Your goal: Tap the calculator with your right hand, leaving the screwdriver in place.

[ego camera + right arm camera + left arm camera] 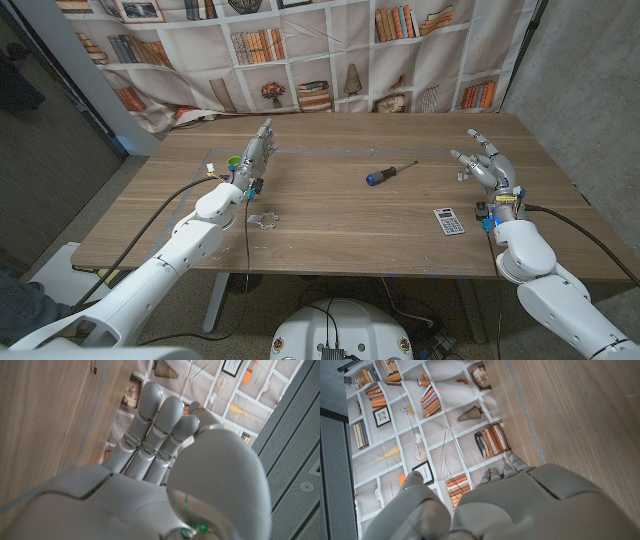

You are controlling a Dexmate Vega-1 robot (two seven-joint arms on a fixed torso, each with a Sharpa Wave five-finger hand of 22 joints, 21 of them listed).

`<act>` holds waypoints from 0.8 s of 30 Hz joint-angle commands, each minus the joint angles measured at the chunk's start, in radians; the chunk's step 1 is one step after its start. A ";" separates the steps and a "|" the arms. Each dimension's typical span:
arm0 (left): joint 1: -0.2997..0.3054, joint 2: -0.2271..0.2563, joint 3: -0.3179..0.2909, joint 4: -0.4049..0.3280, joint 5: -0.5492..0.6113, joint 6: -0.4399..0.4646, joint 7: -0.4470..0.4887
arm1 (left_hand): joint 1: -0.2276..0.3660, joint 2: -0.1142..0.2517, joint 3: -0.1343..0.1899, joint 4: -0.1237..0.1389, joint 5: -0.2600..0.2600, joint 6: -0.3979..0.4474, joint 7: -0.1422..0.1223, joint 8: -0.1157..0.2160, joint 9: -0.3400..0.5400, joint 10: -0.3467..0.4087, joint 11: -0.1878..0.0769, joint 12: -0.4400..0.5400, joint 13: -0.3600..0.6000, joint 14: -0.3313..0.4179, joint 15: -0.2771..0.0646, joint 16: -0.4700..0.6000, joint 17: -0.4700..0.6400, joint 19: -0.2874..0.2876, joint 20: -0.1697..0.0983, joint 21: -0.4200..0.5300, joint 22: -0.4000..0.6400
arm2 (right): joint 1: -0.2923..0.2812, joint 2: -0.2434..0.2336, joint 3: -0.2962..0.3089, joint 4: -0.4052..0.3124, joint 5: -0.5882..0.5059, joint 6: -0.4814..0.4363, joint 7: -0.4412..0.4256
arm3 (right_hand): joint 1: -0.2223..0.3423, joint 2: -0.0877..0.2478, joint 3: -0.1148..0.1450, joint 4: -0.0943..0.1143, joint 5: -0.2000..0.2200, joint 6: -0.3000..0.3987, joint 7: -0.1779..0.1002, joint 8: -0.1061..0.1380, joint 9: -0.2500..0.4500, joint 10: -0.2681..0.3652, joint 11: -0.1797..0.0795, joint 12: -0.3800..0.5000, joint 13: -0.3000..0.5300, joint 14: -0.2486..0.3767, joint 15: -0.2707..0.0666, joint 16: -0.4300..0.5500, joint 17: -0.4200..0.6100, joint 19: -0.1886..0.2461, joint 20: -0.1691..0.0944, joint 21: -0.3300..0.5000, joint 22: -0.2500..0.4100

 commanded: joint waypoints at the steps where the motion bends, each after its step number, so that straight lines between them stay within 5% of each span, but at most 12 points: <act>1: 0.003 -0.002 0.003 -0.016 0.004 0.011 0.014 | 0.000 0.002 0.007 -0.001 -0.002 0.006 0.001 0.001 0.003 0.004 -0.005 -0.002 0.002 0.004 0.004 -0.002 0.001 -0.089 0.001 0.000 0.005 | -0.088 -0.022 0.061 -0.071 -0.028 -0.017 0.011 | 0.029 0.011 0.009 0.005 0.031 0.020 -0.018 0.008 0.003 0.016 0.004 0.013 0.005 -0.003 -0.004 -0.008 0.014 -0.019 0.002 0.013 -0.003; 8: -0.001 -0.001 0.011 -0.045 0.008 0.045 0.035 | 0.001 0.004 0.007 -0.001 -0.005 0.007 0.002 0.000 0.004 0.002 -0.004 -0.004 0.002 0.003 0.004 -0.004 0.001 -0.090 0.001 -0.003 0.005 | -0.132 -0.031 0.103 -0.117 -0.075 -0.056 -0.001 | 0.047 0.028 0.008 0.008 0.072 0.059 -0.028 0.016 0.002 0.048 0.006 0.028 0.010 0.015 -0.004 -0.002 0.039 -0.013 0.002 0.038 -0.003; 24: 0.027 -0.046 0.042 -0.131 0.053 0.081 0.154 | 0.004 0.006 0.004 0.000 -0.009 0.011 0.002 -0.001 0.004 0.005 -0.003 -0.005 0.002 0.010 0.001 -0.003 0.002 -0.084 0.000 -0.005 0.005 | -0.219 -0.044 0.229 -0.116 -0.113 0.013 0.125 | 0.057 0.039 0.006 0.011 0.116 0.089 -0.033 0.014 0.002 0.054 0.006 0.036 0.015 0.019 -0.004 -0.003 0.058 -0.018 0.004 0.055 -0.015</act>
